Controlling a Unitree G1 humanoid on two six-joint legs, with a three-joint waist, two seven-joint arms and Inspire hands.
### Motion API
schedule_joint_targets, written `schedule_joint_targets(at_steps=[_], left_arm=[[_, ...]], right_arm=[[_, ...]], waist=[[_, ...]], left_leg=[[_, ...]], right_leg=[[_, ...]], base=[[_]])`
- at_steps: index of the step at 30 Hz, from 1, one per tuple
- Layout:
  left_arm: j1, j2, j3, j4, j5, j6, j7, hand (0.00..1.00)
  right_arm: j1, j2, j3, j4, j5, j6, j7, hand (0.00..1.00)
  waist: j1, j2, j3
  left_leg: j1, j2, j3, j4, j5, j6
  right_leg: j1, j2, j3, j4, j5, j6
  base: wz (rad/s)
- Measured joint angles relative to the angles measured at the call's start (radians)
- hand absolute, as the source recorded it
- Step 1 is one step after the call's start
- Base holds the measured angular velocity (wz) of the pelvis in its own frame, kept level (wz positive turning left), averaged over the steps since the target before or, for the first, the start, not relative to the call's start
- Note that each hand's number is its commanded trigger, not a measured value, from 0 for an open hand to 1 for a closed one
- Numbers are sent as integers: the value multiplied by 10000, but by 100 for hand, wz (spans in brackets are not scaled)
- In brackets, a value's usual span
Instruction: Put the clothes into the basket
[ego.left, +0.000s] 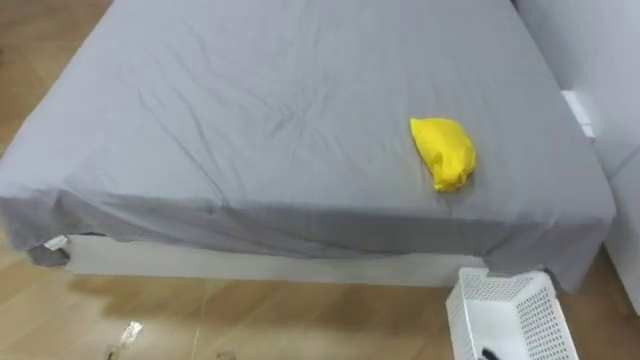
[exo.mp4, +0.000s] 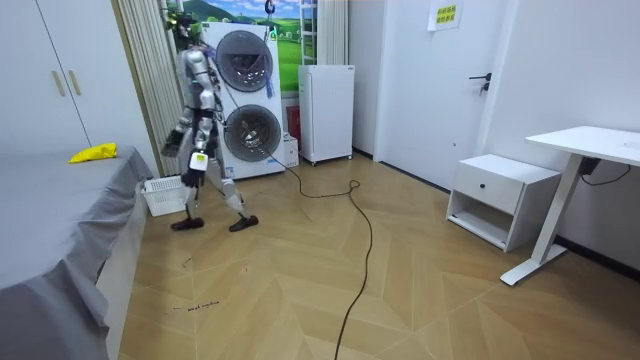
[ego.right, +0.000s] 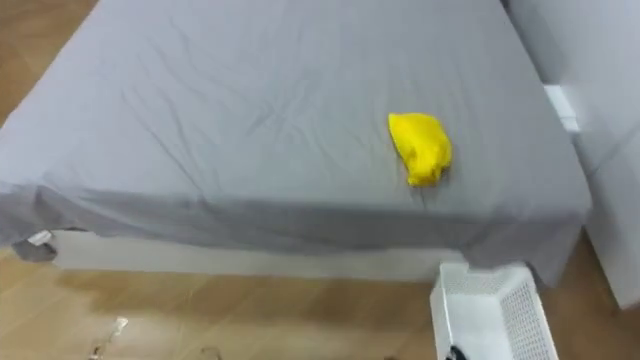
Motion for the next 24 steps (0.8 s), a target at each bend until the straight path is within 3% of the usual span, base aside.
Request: schedule_joint_targets(at_steps=[1,2,3,4,5,6,7,8,9,10,11,12,13,14,16,17,20,22,23,24], left_arm=[[51,23,3,21,0,2,-8,0],[298,46,23,50,-4,2,-54,0],[453,142,26,38,-32,-12,-78,0],[506,168,25,32,-32,-21,-81,0],[532,191,20,-75,-12,-37,-85,0],[522,227,23,-354,-12,-143,-91,0],[550,265,75,-463,16,-281,-91,0],[693,535,133,-559,-4,-464,-71,0],[915,684,135,-567,0,-419,-59,0],[1055,646,137,-568,-5,-363,-33,0],[1222,566,117,-574,-3,-219,-71,0],[1301,497,132,-572,0,-121,-89,0],[1292,488,139,-564,-2,-68,-90,0],[1293,492,148,-532,5,-12,-90,0],[1195,473,259,-663,-3,-13,-91,0],[1146,464,305,-744,-7,-13,-91,0],[1154,410,308,-826,-44,-15,-80,0],[1203,395,363,-830,-3,-14,-86,0],[1282,370,504,-814,4,-13,-88,0],[1469,364,589,-811,5,-11,-91,0]], right_arm=[[-81,-8,-45,-247,-1,-56,-105,0],[-240,-62,-98,-763,-95,-165,-301,0],[-508,-66,-97,-1031,-242,-298,-493,0],[-553,-92,-110,-1150,-299,-308,-562,0],[-693,-155,-270,-1324,-508,-317,-671,0],[-784,-230,-540,-1436,-565,-277,-766,0],[-684,-245,-596,-1563,-573,-216,-852,0],[-549,-184,-499,-1786,-558,-90,-943,0],[-467,-201,-436,-2138,-562,60,-980,0],[-480,-254,-412,-2294,-571,79,-1032,0],[-460,-356,-350,-2716,-604,81,-1176,0],[-399,-375,-319,-3011,-717,56,-1320,0],[-379,-363,-323,-3102,-881,60,-1388,0],[-375,-352,-322,-3150,-1136,73,-1498,0],[-386,-358,-324,-3172,-1429,74,-1661,0],[-389,-382,-313,-3169,-1436,74,-1753,0],[-512,-462,-166,-3171,-1446,65,-2058,0],[-622,-472,-92,-3182,-1545,67,-2251,0],[-632,-471,-73,-3193,-1701,67,-2384,0],[-627,-472,-17,-3196,-1862,69,-2548,0]], waist=[[25,12,-52],[50,304,-31],[100,390,34],[95,389,36],[52,417,65],[-84,409,169],[-7,251,198],[186,-22,9],[425,-215,-17],[442,-68,-26],[352,159,-27],[196,277,-33],[157,292,-37],[-42,260,-4],[-81,160,33],[-35,50,84],[35,-68,53],[49,-86,28],[93,-145,-1],[180,-123,-163]], left_leg=[[17,101,20,47,-90,-190],[116,371,80,128,-199,-524],[321,524,263,172,-10,-1046],[409,541,356,167,96,-1292],[440,646,374,-174,139,-1432],[454,661,547,-407,267,-1228],[575,642,715,-166,363,-1115],[418,659,1048,645,357,-1125],[186,704,1447,1854,332,-1160],[24,886,1429,2573,331,-1163],[-507,1208,1408,4095,641,-1275],[-984,1390,1363,5177,1244,-1263],[-1177,1422,1315,5538,1375,-1254],[-1538,1394,1286,5851,1246,-1202],[-2160,1265,1391,5790,851,-1078],[-2538,1088,1422,5450,635,-1052],[-3392,620,1373,3707,566,-1032],[-3812,444,1357,2420,729,-1001],[-3943,370,1358,1862,1145,-808],[-3888,302,1360,1505,1605,-726]], right_leg=[[27,79,-25,183,109,-109],[46,248,-354,760,-114,-315],[57,259,-318,1362,-520,-395],[74,221,-207,1630,-754,-397],[79,111,206,2268,-1109,-349],[-52,-109,188,3354,-1424,-214],[-283,-208,32,3896,-1761,-33],[-250,-145,-117,3487,-1833,-120],[198,37,-540,2664,-1971,-660],[440,173,-513,2585,-1992,-675],[855,487,-501,2229,-2080,-810],[1172,683,-402,1936,-2162,-866],[1334,727,-373,1789,-2197,-893],[1642,739,-333,1537,-2211,-911],[2015,740,-117,1227,-2252,-913],[2257,738,33,1036,-2263,-925],[2482,755,596,726,-2315,-903],[2438,804,891,634,-2319,-910],[2431,846,1145,589,-2319,-909],[2468,914,1398,495,-2320,-905]], base=[[0],[0],[6],[32],[84],[93],[77],[0],[-25],[-49],[-37],[-24],[-7],[0],[-16],[-36],[-55],[-55],[-58],[-59]])
